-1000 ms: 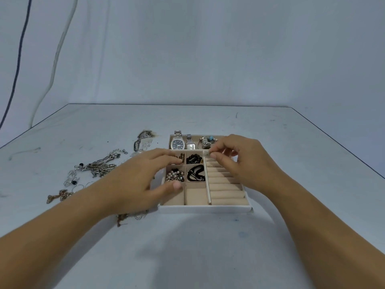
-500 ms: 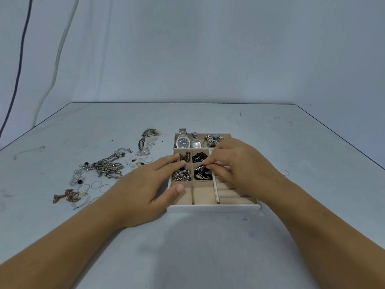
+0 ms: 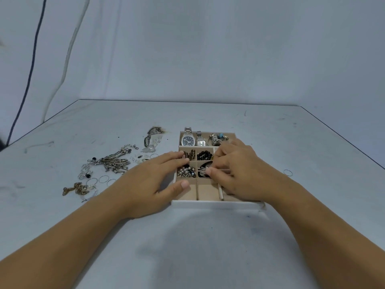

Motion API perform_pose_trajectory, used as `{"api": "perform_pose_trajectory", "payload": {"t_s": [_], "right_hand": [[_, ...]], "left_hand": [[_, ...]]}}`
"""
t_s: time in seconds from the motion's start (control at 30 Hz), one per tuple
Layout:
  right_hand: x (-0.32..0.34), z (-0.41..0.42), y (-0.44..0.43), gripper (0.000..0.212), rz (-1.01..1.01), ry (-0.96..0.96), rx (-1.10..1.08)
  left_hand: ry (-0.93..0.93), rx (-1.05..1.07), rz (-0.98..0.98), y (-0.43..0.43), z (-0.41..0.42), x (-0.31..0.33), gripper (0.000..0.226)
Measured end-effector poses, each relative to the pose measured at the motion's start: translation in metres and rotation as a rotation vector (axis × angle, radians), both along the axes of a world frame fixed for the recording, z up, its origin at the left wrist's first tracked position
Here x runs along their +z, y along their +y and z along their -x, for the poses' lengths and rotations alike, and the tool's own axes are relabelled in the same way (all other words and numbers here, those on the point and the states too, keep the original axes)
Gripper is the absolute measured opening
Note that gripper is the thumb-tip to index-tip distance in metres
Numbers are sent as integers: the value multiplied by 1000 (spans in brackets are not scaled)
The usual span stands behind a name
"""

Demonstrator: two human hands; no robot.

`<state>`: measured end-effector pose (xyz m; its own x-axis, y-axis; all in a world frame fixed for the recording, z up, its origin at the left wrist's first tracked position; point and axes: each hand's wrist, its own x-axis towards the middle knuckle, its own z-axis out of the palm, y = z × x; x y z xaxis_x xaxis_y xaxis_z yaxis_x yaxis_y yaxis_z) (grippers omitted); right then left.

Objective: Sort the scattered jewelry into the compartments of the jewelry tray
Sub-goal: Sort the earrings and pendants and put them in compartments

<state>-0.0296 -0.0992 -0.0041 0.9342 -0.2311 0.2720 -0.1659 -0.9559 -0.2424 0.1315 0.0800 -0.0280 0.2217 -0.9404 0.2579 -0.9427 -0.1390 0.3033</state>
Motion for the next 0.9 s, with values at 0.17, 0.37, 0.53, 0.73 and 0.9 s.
{"api": "perform_pose_trajectory", "payload": {"t_s": [0.17, 0.37, 0.53, 0.73, 0.9], "right_hand": [[11, -15, 8, 19, -159, -99, 67], [23, -71, 24, 20, -29, 2, 142], [22, -117, 34, 21, -5, 68, 155], [13, -154, 45, 27, 15, 186, 115], [12, -173, 48, 29, 42, 281, 44]], "left_hand": [[58, 139, 62, 18, -30, 17, 64], [-17, 322, -17, 63, -77, 36, 57], [27, 418, -6, 93, -96, 23, 52], [83, 409, 108, 96, -100, 0, 35], [89, 391, 119, 96, -105, -7, 36]]}}
